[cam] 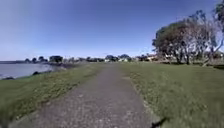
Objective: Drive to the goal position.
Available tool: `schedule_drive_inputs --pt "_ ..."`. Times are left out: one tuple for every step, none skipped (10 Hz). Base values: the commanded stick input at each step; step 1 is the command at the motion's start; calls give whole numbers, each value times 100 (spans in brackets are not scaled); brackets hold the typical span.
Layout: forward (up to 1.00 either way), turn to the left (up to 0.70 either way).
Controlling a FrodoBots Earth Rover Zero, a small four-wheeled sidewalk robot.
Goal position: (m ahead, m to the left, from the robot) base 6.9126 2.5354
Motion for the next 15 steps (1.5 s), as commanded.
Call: schedule_drive_inputs --pt "70 0" --pt "70 0" --pt "70 0" --pt "70 0" --pt "70 -17" --pt "70 0" --pt "70 0" --pt "70 0" --pt "70 0" --pt "70 0" --pt "70 0" --pt "70 0" --pt "70 0" --pt "70 0" --pt "70 0"
